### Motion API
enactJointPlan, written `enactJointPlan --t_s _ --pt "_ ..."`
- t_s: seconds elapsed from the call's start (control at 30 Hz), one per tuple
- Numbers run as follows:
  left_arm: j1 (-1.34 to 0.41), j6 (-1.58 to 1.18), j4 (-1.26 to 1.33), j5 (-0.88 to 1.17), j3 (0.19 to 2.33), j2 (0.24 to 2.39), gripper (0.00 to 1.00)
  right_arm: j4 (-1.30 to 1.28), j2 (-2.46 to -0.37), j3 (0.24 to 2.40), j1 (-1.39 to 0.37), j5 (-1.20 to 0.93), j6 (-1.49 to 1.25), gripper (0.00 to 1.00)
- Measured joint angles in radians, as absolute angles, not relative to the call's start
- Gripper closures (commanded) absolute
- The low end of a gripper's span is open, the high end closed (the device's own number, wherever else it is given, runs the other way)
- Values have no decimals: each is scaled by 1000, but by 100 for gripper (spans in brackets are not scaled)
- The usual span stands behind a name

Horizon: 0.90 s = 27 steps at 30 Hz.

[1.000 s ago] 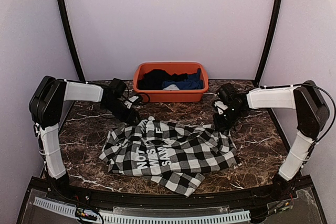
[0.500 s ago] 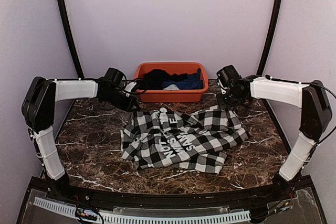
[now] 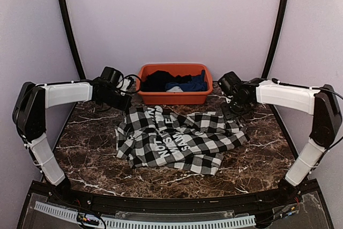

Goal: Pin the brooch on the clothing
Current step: Smooth out the clothing with brooches at the center of the board.

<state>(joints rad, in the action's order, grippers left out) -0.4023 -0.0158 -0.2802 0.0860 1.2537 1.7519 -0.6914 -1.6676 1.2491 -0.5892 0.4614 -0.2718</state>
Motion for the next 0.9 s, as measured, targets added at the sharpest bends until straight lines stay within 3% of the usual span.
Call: enactJointPlan --t_s 0.03,0.07,0.13,0.2,0.33,0.53,0.7,0.9 --pt "-402 -19 -281 62 1254 1752 55 -703 -1645 1242 -598 443 -272 42" --pt "-402 -20 -282 42 1254 1752 35 -712 -1620 1235 -607 424 -271 41" --pt "-402 -30 -282 25 1254 1752 17 -720 -1571 1224 -615 381 -271 41" --pt "-404 -41 -284 30 1254 1748 8 -729 -1523 1211 -615 330 -270 41" --pt "-440 -49 -286 70 1236 1669 2 -748 -1455 1180 -615 241 -271 41" --pt "-684 -2 -265 167 1254 1554 1 -759 -1449 1155 -615 154 -272 40" --pt "-885 70 -266 231 1295 1684 1 -745 -1478 1151 -612 126 -271 41" --pt "-996 117 -295 199 1359 1949 1 -731 -1528 1148 -567 91 -276 41"
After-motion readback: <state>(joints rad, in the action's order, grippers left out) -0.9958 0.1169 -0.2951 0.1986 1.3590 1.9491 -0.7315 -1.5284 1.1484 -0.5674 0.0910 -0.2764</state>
